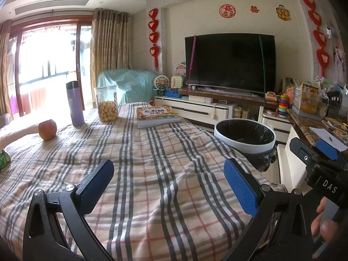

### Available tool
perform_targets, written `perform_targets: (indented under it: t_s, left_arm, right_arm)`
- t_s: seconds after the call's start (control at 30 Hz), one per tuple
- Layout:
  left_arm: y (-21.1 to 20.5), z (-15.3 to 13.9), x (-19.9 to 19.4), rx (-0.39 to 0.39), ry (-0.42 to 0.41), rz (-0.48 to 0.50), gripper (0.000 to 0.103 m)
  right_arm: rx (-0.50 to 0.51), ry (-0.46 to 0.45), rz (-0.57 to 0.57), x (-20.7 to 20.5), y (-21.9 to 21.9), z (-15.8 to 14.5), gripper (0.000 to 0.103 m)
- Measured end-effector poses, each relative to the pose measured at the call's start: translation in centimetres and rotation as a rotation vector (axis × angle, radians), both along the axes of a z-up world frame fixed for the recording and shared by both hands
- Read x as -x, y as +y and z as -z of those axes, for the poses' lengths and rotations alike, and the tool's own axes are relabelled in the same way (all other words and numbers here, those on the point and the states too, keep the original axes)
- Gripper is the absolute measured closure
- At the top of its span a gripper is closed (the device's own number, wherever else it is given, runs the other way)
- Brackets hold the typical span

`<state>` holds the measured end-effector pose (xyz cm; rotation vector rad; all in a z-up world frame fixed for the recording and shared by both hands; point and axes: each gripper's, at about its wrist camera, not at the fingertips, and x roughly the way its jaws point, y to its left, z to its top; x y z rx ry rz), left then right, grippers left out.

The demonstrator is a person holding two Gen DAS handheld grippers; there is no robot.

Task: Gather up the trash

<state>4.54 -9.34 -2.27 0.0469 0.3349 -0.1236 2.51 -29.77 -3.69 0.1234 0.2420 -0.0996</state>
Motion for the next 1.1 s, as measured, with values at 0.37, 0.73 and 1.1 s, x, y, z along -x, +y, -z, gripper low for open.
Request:
perform_targets:
  t_s: [0.37, 0.73, 1.1]
  left_arm:
    - [0.07, 0.13, 0.04, -0.001, 0.003, 0.000, 0.000]
    - [0.05, 0.15, 0.04, -0.001, 0.003, 0.001, 0.000]
    - [0.03, 0.39, 0.11, -0.001, 0.008, 0.002, 0.000]
  right_arm:
    - [0.001, -0.003, -0.002, 0.01, 0.09, 0.01, 0.000]
    - [-0.003, -0.001, -0.005, 0.03, 0.15, -0.09, 0.000]
    - [-0.005, -0.001, -0.008, 0.06, 0.32, -0.15, 0.000]
